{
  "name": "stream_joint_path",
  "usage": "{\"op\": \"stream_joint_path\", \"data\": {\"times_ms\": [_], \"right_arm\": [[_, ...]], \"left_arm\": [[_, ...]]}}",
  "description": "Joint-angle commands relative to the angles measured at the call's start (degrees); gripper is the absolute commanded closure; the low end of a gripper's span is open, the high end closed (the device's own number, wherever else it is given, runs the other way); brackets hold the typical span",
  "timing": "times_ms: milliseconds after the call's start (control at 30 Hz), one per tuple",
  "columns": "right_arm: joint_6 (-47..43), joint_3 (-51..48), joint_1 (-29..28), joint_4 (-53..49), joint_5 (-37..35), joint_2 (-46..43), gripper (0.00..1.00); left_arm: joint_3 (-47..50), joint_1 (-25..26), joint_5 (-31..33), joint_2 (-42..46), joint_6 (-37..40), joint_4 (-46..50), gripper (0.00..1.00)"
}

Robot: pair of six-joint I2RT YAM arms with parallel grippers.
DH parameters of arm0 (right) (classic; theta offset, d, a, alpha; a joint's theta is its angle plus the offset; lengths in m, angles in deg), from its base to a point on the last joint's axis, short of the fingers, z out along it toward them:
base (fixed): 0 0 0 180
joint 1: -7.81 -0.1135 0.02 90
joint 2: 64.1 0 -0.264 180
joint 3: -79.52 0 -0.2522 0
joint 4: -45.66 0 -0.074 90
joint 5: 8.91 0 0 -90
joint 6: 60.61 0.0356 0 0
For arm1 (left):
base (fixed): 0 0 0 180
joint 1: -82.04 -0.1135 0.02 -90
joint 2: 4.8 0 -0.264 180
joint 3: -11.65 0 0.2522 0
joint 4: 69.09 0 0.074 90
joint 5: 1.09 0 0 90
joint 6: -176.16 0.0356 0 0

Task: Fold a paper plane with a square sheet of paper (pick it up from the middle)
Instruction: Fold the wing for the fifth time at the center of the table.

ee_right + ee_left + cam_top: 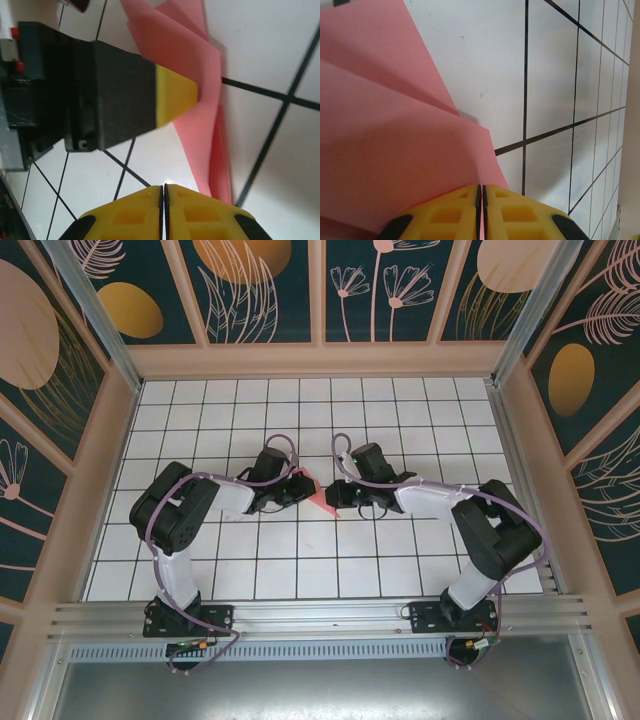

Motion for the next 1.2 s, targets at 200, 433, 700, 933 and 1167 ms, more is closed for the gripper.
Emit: {"op": "stream_joint_path", "data": {"times_ms": [200, 433, 700, 933, 1167], "right_arm": [[-4.12, 5.87, -2.25, -4.0, 1.61, 7.95, 1.0], [-4.04, 4.16, -1.6, -3.63, 0.39, 9.36, 1.0], [-4.61, 0.65, 1.07, -1.66, 2.09, 8.89, 1.0], [-5.92, -0.49, 1.8, -2.75, 1.79, 9.68, 1.0], [-8.44, -0.96, 1.97, -5.99, 3.76, 8.24, 1.0]], "left_arm": [[-2.21, 0.08, 9.09, -4.07, 1.72, 9.05, 0.86], [-3.4, 0.08, 9.98, -5.18, 2.06, 11.06, 0.87], [-4.58, 0.11, 11.43, -6.01, 4.13, 13.81, 0.87], [-4.91, 0.14, 12.17, -6.26, 4.44, 14.57, 0.87], [-5.3, 0.1, 13.6, -6.53, 4.77, 16.05, 0.87]]}}
